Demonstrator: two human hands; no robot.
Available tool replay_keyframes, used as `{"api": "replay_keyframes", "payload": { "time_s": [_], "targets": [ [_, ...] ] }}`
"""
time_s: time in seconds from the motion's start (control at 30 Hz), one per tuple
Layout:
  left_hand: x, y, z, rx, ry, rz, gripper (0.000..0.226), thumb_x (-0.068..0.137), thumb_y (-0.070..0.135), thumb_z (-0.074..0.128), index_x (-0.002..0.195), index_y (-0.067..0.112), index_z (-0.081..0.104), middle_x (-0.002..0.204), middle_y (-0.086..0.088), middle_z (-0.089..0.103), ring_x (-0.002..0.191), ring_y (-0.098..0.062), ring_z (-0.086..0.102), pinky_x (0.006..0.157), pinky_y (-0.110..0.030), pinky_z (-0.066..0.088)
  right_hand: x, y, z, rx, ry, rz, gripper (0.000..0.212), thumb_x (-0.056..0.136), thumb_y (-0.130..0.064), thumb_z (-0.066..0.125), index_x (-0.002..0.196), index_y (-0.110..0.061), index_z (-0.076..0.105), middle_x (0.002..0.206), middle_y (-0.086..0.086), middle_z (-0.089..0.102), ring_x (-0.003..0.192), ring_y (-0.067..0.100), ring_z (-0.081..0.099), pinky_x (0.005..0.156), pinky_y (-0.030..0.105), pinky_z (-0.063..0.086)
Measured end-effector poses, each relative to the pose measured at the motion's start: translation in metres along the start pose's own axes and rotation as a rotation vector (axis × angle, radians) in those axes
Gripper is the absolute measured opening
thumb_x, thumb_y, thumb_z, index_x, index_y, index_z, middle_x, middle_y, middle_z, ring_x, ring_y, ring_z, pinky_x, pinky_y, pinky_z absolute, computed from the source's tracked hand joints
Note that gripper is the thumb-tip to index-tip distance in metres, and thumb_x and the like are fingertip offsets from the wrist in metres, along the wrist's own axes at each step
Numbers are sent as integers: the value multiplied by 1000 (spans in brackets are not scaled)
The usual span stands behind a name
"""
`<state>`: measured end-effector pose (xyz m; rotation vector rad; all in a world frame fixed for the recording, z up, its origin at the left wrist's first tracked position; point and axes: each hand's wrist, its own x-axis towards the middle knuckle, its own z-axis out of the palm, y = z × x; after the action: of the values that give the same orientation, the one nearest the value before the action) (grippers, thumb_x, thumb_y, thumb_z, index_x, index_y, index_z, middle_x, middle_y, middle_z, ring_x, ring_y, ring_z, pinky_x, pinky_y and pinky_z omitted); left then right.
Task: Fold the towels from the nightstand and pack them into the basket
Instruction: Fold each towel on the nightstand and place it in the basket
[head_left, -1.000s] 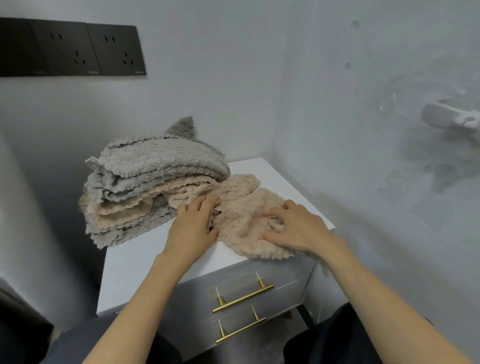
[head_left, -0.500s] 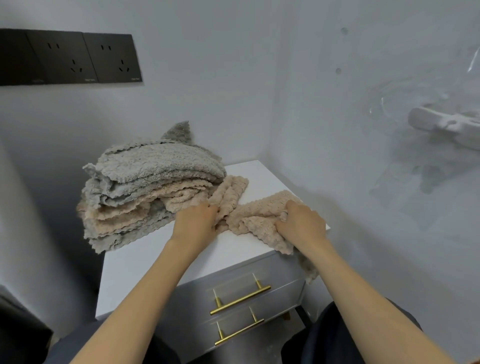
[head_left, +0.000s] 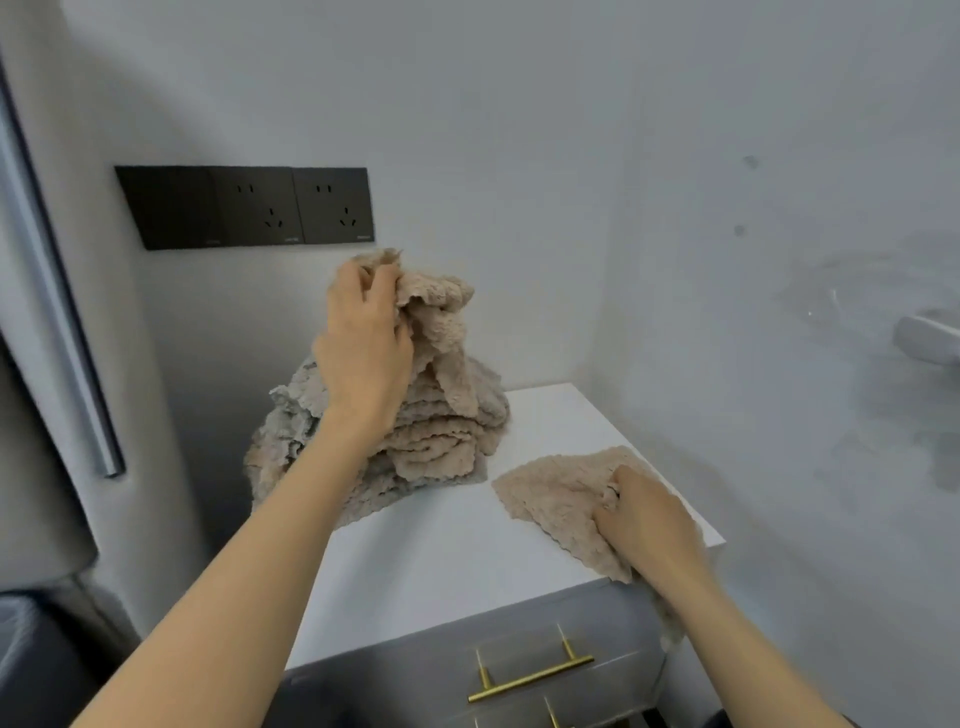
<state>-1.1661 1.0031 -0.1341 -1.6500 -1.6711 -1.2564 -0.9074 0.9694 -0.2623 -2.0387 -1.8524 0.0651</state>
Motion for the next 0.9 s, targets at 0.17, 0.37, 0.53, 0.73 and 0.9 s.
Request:
{"api": "replay_keyframes", "payload": {
  "time_s": [0.17,0.37,0.53,0.73,0.9],
  "targets": [
    [4,-31,10,126,-218,-155,56,88,-2,47,140,15,37,135,-16,37,116,-33,43,72,-41,45,1,-14,9,101,-26,-72,13,84,-16,48,74,-15,41,69,0,52,63,16,48,53,30,32],
    [-10,-25,19,205,-484,-300,72,97,31,39,153,12,-4,158,-18,-9,143,-43,-14,115,-59,-3,7,-22,18,160,-38,-118,12,83,-20,51,75,-15,44,72,1,55,66,18,53,53,32,38],
    [-24,9,15,98,-295,28,56,97,22,37,149,9,22,159,-14,13,147,-32,0,119,-47,-4,8,-22,14,289,-21,-137,14,89,-28,51,78,-19,48,70,-3,58,64,15,54,53,30,38],
    [-72,47,24,-327,-431,193,36,95,11,44,128,18,55,132,2,52,122,-12,42,86,-28,45,3,-13,-8,403,-13,-7,21,83,-45,38,82,-29,51,76,-10,60,72,10,54,57,30,38],
    [-115,46,51,-272,-836,148,35,98,26,42,132,20,51,136,1,49,124,-15,44,96,-30,40,-6,0,-23,511,-145,57,66,88,-50,10,68,-33,70,70,-16,67,78,4,58,76,30,44]
  ]
}}
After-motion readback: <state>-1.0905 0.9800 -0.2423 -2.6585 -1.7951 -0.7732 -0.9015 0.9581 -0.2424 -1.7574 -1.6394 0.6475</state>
